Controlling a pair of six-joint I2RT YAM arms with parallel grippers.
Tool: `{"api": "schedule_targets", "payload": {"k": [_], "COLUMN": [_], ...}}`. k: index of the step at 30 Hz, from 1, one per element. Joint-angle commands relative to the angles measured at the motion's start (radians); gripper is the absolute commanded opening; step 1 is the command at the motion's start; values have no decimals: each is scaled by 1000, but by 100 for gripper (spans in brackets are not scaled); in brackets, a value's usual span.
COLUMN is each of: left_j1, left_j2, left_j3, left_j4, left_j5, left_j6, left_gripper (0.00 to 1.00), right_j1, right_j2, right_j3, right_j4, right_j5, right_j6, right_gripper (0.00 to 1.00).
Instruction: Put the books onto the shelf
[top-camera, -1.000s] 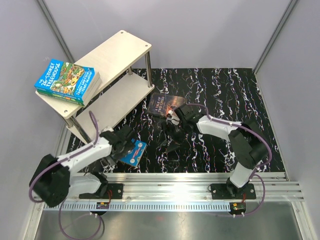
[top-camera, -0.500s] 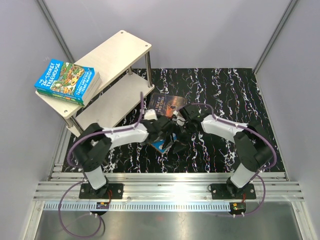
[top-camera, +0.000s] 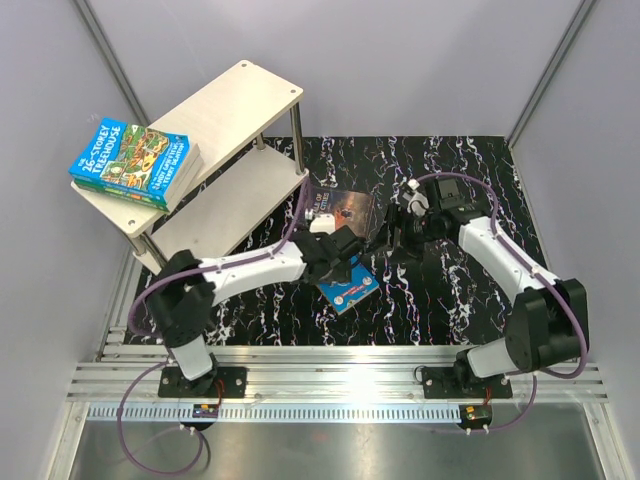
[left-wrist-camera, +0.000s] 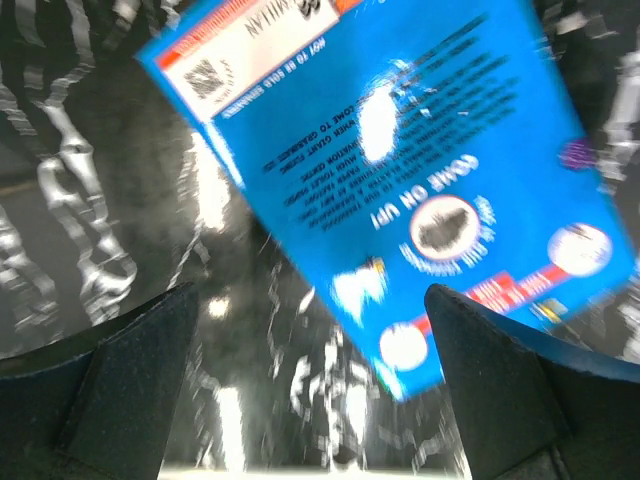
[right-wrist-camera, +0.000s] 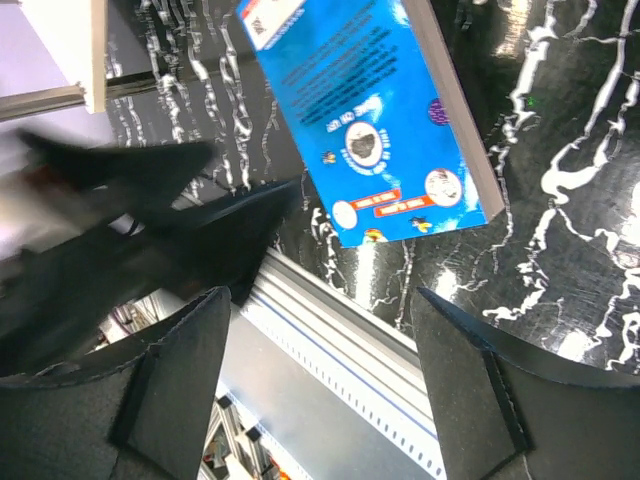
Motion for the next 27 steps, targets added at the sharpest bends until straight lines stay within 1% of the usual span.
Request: {"api": "schedule_targets", "payload": {"k": [1,3,5,9,11,15,18,22,27], "left_j1": [1,2,4,4,4,5,5,5,4], "left_j2": [-144,-181,-190,-172,-157,-112,-68,-5,106], "left_j3": [99,81,43,-85,-147,-209,-227,-203,-146], "left_j4": [-103,-121,-105,-57,-42,-27,0,27,58], "left_j5": [-47,-33,-1,62,85,105,119,134,168], "left_j6": [11,-4,-22,-58,-81,-98,-95,-75,-38], "left_gripper": [99,99,99,99,98,98,97,96,96], "right_j1": [-7,-7,-7,-7,-7,-7,-6,-1,59], "right_j2": [36,102,142,259,286,342,372,402,445], "right_j3": [15,16,12,13,19,24,19,-10,-74], "right_j4": [-13,18,76,155,176,204,228,289,372], "right_j5": [32,24,21,0,-2,4,-2,-37,-96], "right_j6": [-25,-9,7,50,57,70,86,112,115], "right_gripper": [80,80,79,78,78,78,77,77,77]}}
